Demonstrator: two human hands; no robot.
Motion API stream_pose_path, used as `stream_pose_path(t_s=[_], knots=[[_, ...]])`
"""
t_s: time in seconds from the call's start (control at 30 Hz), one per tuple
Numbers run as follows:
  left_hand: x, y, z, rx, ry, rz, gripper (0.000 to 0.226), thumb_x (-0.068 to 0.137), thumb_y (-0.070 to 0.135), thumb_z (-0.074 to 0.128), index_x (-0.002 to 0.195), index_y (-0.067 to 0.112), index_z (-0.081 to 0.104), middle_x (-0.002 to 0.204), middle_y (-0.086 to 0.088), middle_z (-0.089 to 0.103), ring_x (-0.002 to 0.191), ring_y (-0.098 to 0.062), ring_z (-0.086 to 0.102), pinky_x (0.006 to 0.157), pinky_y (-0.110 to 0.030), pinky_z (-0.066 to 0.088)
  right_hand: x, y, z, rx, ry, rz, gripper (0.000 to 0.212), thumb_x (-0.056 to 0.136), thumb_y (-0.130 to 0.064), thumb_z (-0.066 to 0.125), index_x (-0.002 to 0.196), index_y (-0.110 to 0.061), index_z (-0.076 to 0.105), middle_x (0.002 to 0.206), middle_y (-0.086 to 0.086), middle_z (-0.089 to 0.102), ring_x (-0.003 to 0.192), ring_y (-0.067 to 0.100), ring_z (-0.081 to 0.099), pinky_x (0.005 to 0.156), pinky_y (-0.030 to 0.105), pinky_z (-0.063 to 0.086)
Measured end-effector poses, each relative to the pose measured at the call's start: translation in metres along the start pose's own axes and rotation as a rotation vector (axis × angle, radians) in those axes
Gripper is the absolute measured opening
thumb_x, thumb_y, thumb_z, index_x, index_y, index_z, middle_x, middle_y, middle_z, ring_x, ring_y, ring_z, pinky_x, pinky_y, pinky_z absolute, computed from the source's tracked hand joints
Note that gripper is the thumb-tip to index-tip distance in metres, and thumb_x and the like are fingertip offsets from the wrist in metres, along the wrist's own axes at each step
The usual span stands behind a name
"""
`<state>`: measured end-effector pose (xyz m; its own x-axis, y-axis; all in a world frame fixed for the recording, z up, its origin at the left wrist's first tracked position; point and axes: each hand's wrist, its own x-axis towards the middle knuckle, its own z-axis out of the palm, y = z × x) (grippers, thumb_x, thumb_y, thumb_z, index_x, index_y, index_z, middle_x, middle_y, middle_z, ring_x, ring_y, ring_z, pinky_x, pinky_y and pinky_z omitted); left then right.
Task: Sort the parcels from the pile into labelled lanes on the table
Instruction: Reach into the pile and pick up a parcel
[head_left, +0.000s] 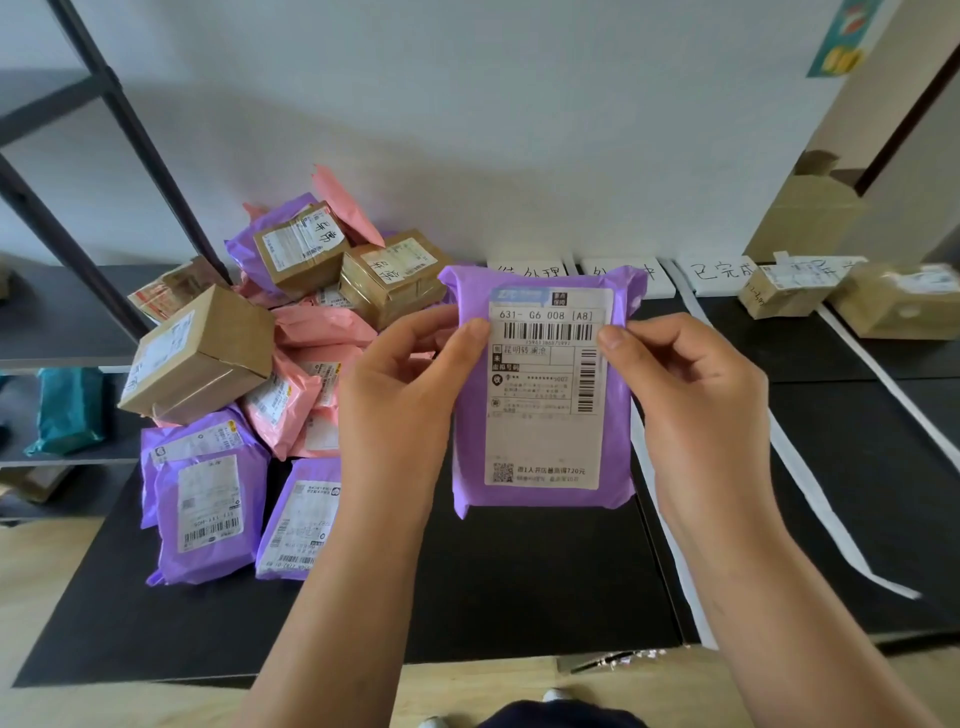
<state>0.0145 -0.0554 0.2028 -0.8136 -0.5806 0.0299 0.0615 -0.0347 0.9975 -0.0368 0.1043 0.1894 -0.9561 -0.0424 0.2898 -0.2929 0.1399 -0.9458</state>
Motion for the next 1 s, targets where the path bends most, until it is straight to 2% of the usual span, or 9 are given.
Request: stream_pose_path(t_s=[0.1, 0.33, 0.57, 0.7, 0.8, 0.9, 1.0], knots=[[-0.002, 0.006, 0.001, -0.011, 0.064, 0.026, 0.012, 0.086, 0.028, 0.072, 0.096, 0.023, 0.077, 0.085, 0.007, 0.076, 0.078, -0.008, 0.073, 0.067, -0.025, 0.060, -0.001, -0.003, 0.000, 0.039, 0.002, -0.007, 0.019, 0.090, -0.024, 0.066, 0.090, -0.005, 0.064, 0.089, -0.007, 0.074, 0.091, 0.009, 0.072, 0.068, 0.029, 0.060], [-0.008, 0.013, 0.003, 0.011, 0.071, 0.082, 0.016, 0.082, 0.030, 0.074, 0.093, 0.020, 0.079, 0.090, 0.004, 0.076, 0.088, -0.016, 0.072, 0.082, -0.044, 0.060, -0.001, -0.008, -0.004, 0.046, 0.010, -0.013, 0.024, 0.087, -0.032, 0.065, 0.090, -0.008, 0.064, 0.090, -0.008, 0.073, 0.092, 0.011, 0.071, 0.070, 0.030, 0.061], [-0.009, 0.013, 0.006, -0.062, 0.123, 0.026, 0.013, 0.086, 0.029, 0.073, 0.093, 0.019, 0.079, 0.085, 0.004, 0.077, 0.079, -0.015, 0.074, 0.068, -0.032, 0.060, -0.001, -0.008, -0.005, 0.123, -0.087, 0.059, 0.021, 0.087, -0.031, 0.065, 0.096, -0.012, 0.067, 0.092, -0.010, 0.075, 0.091, 0.006, 0.072, 0.068, 0.018, 0.056], [-0.005, 0.009, 0.005, -0.153, 0.172, -0.070, 0.014, 0.087, 0.030, 0.073, 0.091, 0.018, 0.078, 0.087, 0.001, 0.077, 0.081, -0.019, 0.075, 0.073, -0.039, 0.060, -0.005, -0.007, -0.003, 0.158, -0.162, 0.128, 0.031, 0.077, -0.037, 0.066, 0.102, -0.018, 0.065, 0.090, -0.014, 0.075, 0.088, 0.003, 0.072, 0.066, 0.016, 0.056], [-0.002, 0.004, 0.003, -0.209, 0.197, -0.119, 0.015, 0.087, 0.029, 0.073, 0.092, 0.015, 0.077, 0.089, -0.001, 0.077, 0.086, -0.024, 0.075, 0.076, -0.041, 0.060, -0.007, -0.005, -0.003, 0.126, -0.178, 0.170, 0.033, 0.074, -0.039, 0.067, 0.102, -0.022, 0.062, 0.087, -0.014, 0.074, 0.085, 0.003, 0.072, 0.064, 0.020, 0.058], [-0.001, 0.001, 0.001, -0.218, 0.182, -0.149, 0.013, 0.087, 0.028, 0.074, 0.091, 0.016, 0.078, 0.088, -0.001, 0.077, 0.086, -0.024, 0.075, 0.078, -0.041, 0.060, -0.008, 0.001, -0.002, 0.042, -0.199, 0.165, 0.017, 0.082, -0.029, 0.070, 0.095, -0.018, 0.066, 0.087, -0.013, 0.074, 0.085, 0.005, 0.073, 0.065, 0.021, 0.059], [0.003, -0.003, -0.002, -0.186, 0.132, -0.175, 0.013, 0.090, 0.024, 0.070, 0.095, 0.015, 0.076, 0.087, 0.000, 0.077, 0.078, -0.017, 0.074, 0.063, -0.027, 0.059, -0.008, 0.003, -0.003, -0.008, -0.186, 0.119, 0.003, 0.087, -0.020, 0.069, 0.088, -0.018, 0.067, 0.086, -0.015, 0.074, 0.085, 0.003, 0.072, 0.064, 0.018, 0.057]])
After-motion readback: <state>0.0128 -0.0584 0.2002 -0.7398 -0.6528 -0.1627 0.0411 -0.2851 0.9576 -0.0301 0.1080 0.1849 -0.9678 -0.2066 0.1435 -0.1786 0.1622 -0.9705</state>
